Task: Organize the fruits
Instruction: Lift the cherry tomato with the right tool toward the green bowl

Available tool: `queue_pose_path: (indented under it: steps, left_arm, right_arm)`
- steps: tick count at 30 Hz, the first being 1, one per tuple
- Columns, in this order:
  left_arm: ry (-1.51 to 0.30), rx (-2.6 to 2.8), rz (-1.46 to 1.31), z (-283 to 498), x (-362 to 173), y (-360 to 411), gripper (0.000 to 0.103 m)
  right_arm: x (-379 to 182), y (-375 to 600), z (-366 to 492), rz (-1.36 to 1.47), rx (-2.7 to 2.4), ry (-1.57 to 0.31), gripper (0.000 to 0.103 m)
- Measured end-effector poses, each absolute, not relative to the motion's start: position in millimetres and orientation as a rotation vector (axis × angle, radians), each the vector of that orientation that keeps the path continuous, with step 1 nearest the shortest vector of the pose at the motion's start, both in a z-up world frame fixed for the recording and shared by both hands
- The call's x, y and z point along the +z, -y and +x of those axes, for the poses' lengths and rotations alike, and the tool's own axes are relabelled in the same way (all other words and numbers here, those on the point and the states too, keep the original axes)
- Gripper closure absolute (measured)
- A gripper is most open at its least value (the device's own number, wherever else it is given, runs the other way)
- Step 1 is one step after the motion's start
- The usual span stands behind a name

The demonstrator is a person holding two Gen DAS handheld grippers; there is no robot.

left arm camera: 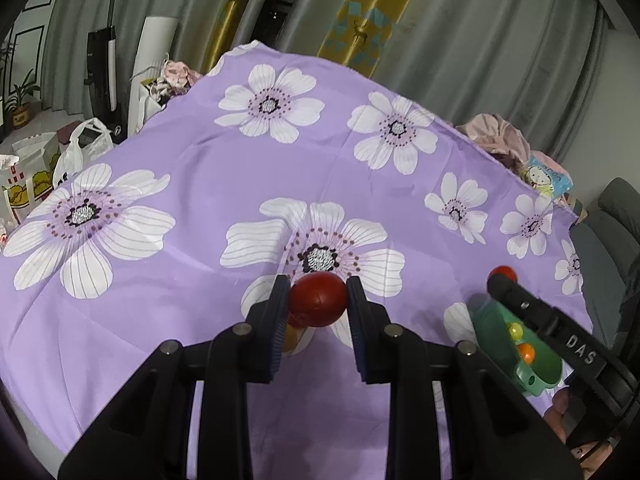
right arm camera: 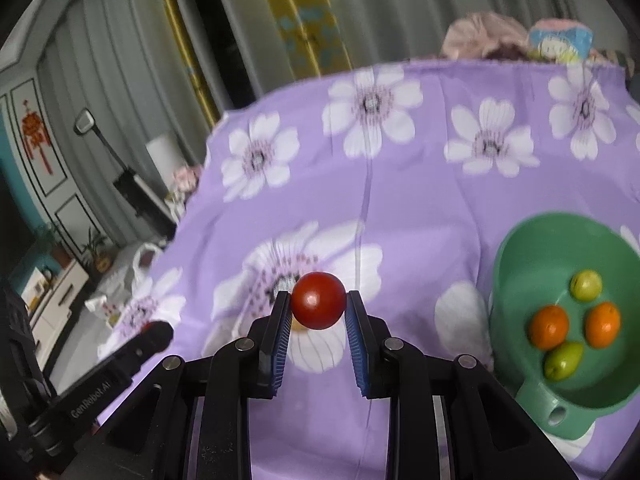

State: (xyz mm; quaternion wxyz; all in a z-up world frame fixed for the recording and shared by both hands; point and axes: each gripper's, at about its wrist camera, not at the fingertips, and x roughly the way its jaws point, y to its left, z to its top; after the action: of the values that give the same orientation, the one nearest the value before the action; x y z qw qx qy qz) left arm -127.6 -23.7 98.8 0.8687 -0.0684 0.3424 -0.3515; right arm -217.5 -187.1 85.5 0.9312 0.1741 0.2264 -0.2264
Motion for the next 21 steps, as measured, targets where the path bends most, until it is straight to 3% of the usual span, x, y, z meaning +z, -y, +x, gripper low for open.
queue_pose_path:
  steps: [21]
  left_arm:
    - [-0.516, -0.858, -0.172, -162.9, 122.7, 22.8, 0.075]
  right_arm:
    - [108.5, 191.8, -245.9, 0.335, -0.533, -0.31, 0.074]
